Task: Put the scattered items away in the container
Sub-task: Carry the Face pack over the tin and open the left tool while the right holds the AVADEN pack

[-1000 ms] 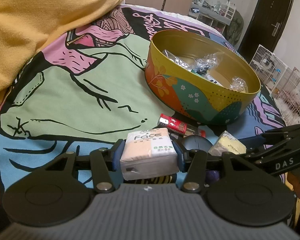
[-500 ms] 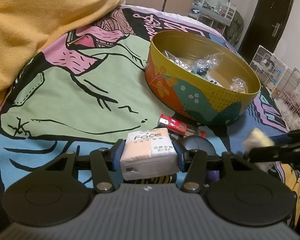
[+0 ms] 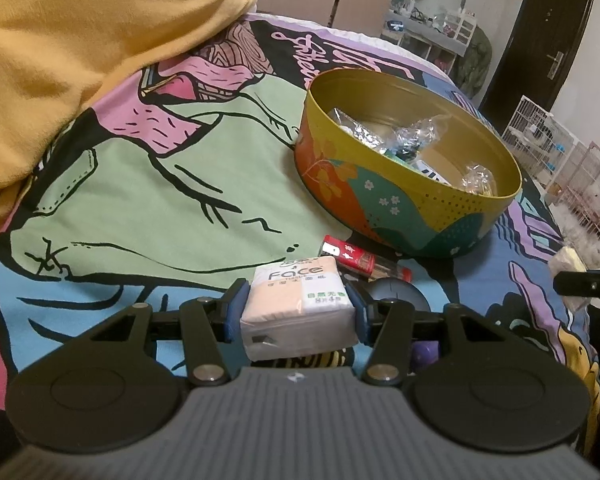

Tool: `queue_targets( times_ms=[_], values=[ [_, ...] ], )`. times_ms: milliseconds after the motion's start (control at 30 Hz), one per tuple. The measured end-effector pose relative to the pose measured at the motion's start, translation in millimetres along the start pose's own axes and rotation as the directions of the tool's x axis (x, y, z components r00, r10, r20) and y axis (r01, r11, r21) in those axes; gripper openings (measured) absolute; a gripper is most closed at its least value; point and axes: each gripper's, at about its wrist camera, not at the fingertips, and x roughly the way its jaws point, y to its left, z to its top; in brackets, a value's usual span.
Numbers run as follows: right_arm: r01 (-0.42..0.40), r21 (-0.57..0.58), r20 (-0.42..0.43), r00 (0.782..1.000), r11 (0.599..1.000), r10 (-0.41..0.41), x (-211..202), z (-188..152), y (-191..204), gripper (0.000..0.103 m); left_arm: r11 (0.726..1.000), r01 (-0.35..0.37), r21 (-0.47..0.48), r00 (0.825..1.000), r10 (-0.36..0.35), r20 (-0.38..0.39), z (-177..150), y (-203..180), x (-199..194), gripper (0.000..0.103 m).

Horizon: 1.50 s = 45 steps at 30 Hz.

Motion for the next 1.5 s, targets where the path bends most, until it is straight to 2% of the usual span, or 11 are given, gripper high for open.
queue_targets(
  times_ms=[267,700,1100,1300,1500],
  values=[
    [-0.037,0.068,0.027,0.999,0.997,0.035,10,0,-4,0.068,1.000,-0.015,0.020,1.000,0.015,0.001,9,-10,-8,0.055],
    [-0.064,0.093,0.054,0.997,0.994,0.059,7,0,-7,0.068,0.995,0.038,0.095,0.997,-0.044,0.063,55,-51,-15,0.055],
    [-0.069,0.111,0.071,0.996,0.991,0.062,4,0,-9,0.068,0.972,0.048,0.230,0.988,-0.080,0.130,105,-100,-14,0.055],
    [-0.077,0.111,0.081,0.994,0.991,0.068,3,0,-9,0.068,0.952,0.042,0.303,0.985,-0.089,0.145,128,-126,-4,0.055],
    [-0.076,0.113,0.081,0.994,0.991,0.067,4,0,-9,0.069,0.944,0.037,0.328,0.986,-0.087,0.139,152,-143,14,0.056]
  ],
)
